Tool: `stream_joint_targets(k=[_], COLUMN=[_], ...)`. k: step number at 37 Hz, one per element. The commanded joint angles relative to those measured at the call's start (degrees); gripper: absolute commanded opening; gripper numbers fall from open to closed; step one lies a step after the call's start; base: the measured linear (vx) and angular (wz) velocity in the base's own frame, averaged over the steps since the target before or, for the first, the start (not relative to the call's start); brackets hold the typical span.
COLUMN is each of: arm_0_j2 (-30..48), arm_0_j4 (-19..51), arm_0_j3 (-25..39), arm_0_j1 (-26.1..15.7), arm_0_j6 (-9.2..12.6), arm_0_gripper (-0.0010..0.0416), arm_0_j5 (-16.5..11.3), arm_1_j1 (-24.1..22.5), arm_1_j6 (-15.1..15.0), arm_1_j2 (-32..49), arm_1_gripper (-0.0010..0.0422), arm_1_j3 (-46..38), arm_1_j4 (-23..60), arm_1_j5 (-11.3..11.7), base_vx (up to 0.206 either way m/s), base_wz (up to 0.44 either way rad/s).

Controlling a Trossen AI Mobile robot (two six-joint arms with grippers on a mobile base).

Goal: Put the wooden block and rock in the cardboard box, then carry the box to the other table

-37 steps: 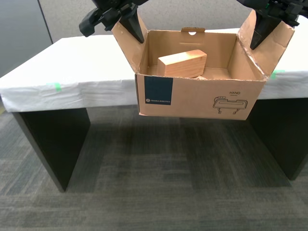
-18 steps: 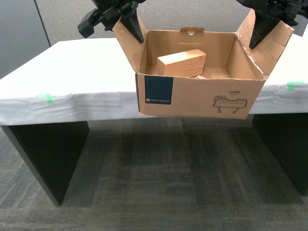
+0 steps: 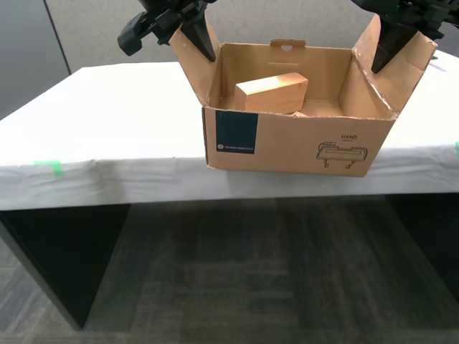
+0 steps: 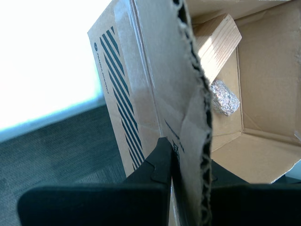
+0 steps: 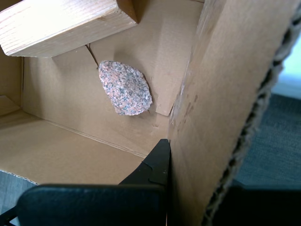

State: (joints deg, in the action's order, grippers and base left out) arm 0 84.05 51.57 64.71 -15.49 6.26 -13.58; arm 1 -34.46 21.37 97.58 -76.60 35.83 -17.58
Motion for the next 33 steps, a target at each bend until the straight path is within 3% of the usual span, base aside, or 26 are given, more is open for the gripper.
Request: stream_joint_targets(k=[1, 33], arm_0_j2=[-0.02, -0.02], arm_0_j4=[-0.35, -0.11], arm_0_j3=[0.07, 0.07], arm_0_j1=[-0.07, -0.11], arm_0_j6=[-0.24, -1.42], arm_0_gripper=[-0.0001, -0.0001], arm_0_j5=[-0.46, -0.44], arm_1_j1=[-0.09, 0.02], arm_1_j6=[-0.52, -4.44], arm_1_j2=[-0.11, -0.11], arm_1_gripper=[-0.0001, -0.0001], arm_1_j3=[-0.11, -0.09], arm_1_j4=[-0.46, -1.01], arm_1_j5=[-0.44, -0.44], base_vx=[0.168, 0.165], base_wz=[0.002, -0.008])
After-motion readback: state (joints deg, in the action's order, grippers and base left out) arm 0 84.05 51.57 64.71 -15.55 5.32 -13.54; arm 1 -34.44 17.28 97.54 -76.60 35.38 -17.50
